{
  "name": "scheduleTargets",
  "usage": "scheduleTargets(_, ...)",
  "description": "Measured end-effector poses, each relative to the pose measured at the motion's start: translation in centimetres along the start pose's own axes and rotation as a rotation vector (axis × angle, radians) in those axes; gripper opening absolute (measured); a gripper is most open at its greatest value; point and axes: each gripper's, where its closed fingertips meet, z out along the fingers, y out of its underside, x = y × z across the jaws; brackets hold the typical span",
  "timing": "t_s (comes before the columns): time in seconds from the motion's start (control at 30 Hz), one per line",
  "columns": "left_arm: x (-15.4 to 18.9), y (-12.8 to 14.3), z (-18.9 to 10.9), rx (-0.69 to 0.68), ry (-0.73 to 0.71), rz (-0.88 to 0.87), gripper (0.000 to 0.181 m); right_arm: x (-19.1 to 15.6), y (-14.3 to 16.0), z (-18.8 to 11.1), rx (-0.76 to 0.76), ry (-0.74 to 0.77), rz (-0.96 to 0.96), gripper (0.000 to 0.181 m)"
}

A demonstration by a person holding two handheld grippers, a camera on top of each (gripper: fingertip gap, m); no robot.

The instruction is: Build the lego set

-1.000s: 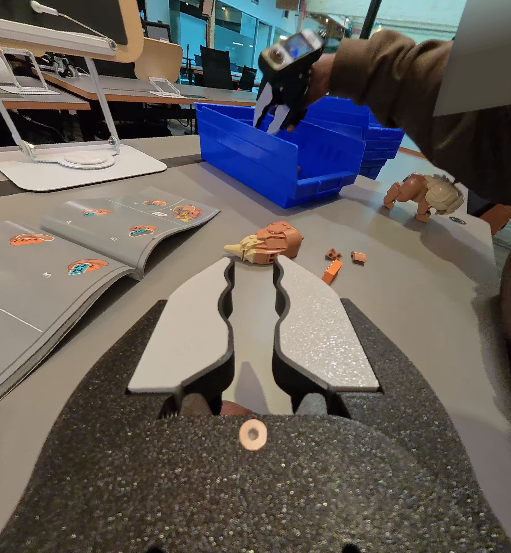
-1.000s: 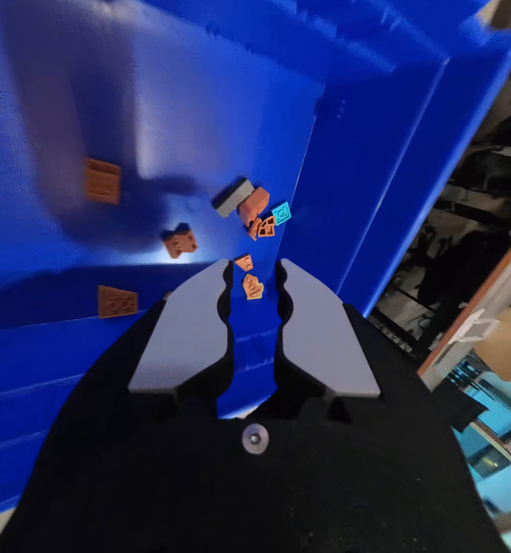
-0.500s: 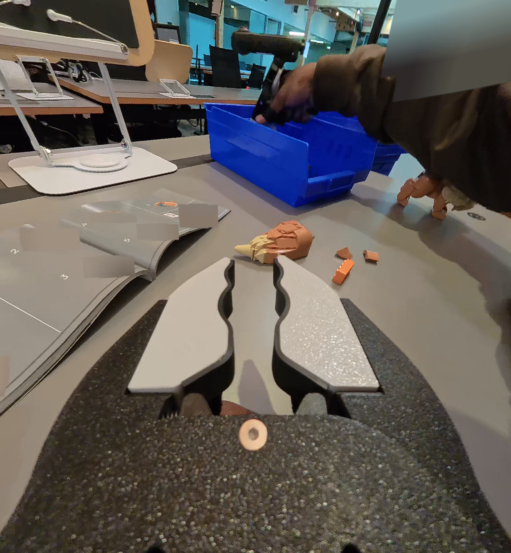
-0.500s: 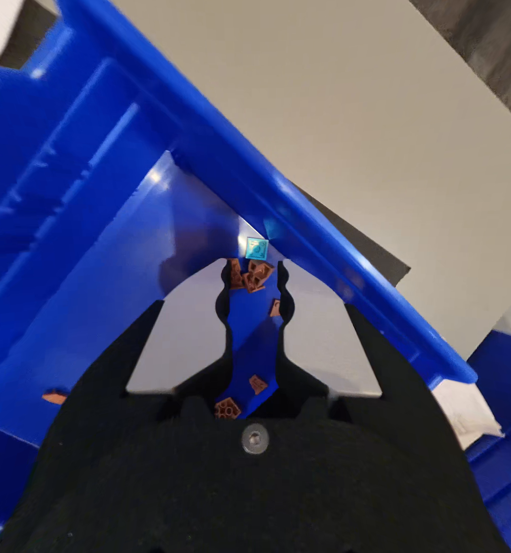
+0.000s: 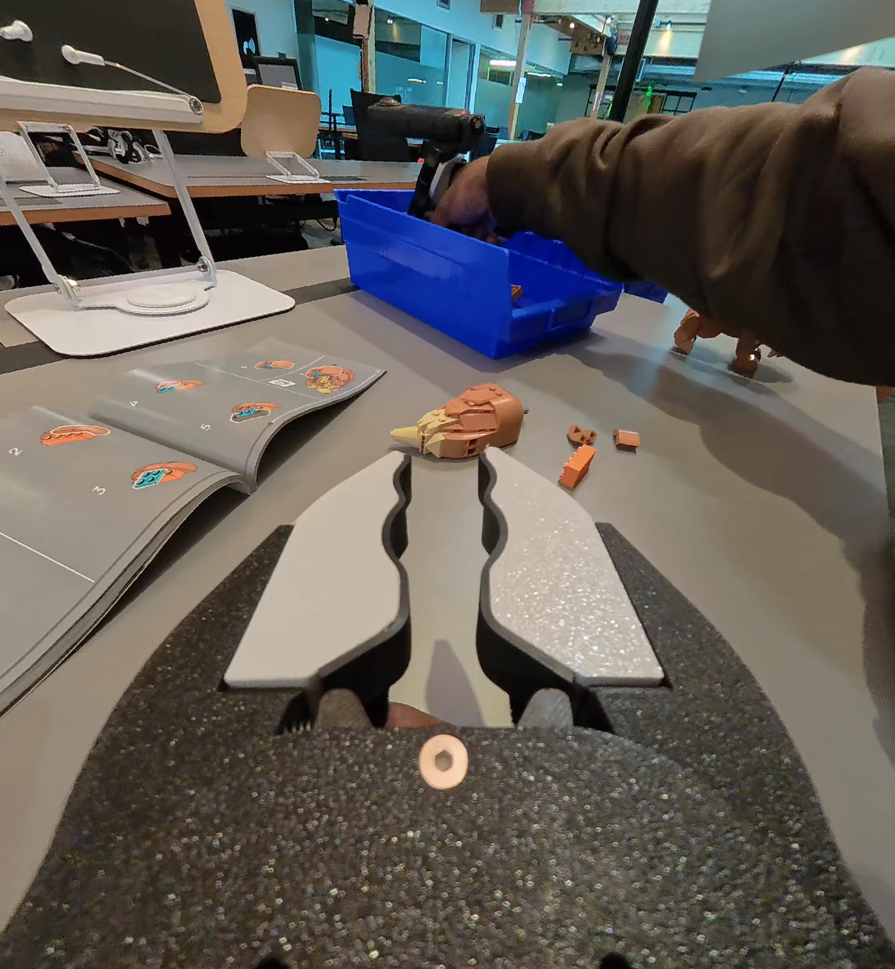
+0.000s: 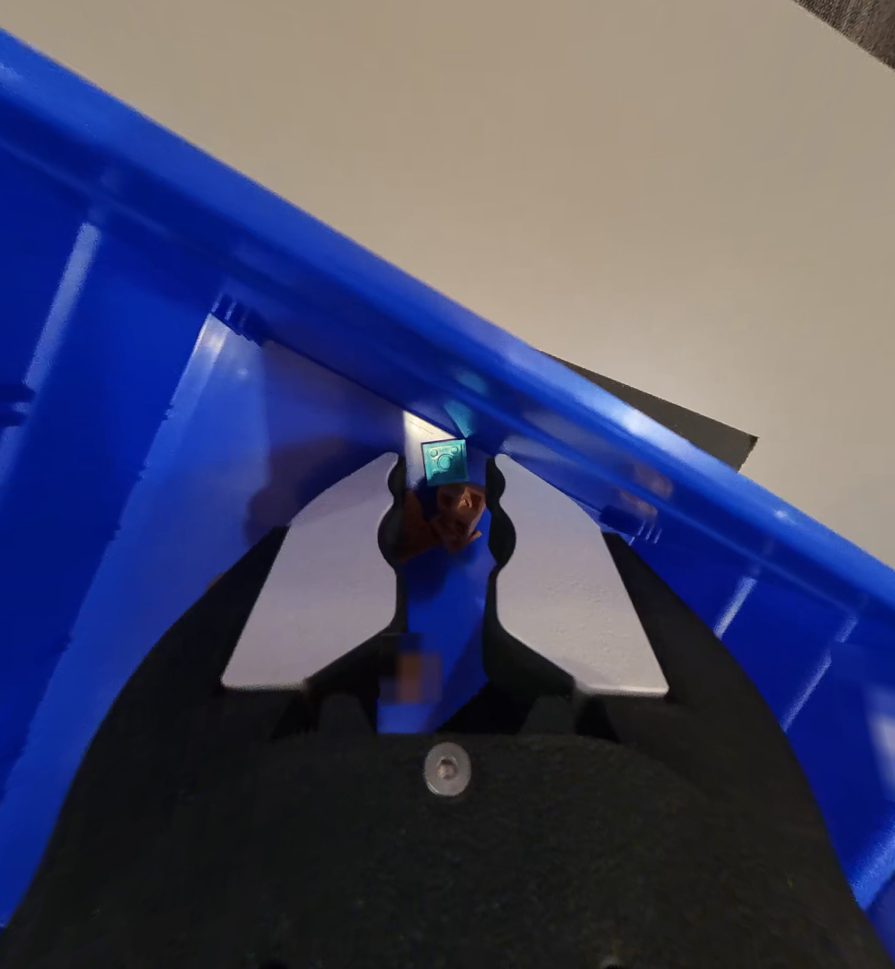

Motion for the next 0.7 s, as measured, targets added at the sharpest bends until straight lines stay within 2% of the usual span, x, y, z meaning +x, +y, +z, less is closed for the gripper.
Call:
scheduleTargets(0.2, 0.0, -0.2, -0.2, 0.012, 0.004, -0.008, 0.024, -0.2, 0.0, 0.8, 0.022, -0.045, 0.075, 0.024)
scheduleTargets(0.23, 0.0, -0.3, -0.2, 0.018, 0.004, -0.012, 0.024, -0.5, 0.1, 0.8, 0.027, -0.072, 0.086, 0.018)
scheduleTargets(0.47, 0.0, -0.5, -0.4, 0.033, 0.012, -0.027, 0.023, -0.9, 1.3, 0.0, -0.020, -0.111, 0.038, 0.017)
scheduleTargets(0.57, 0.0, -0.5, -0.3, 0.029, 0.011, -0.025, 0.023, -1.7, 0.9, -2.1, 0.050, -0.141, 0.009, 0.017)
scheduleTargets(0.7, -0.1, -0.4, -0.3, 0.026, 0.011, -0.031, 0.023, -5.3, 1.1, -7.2, 0.173, -0.242, -0.094, 0.017)
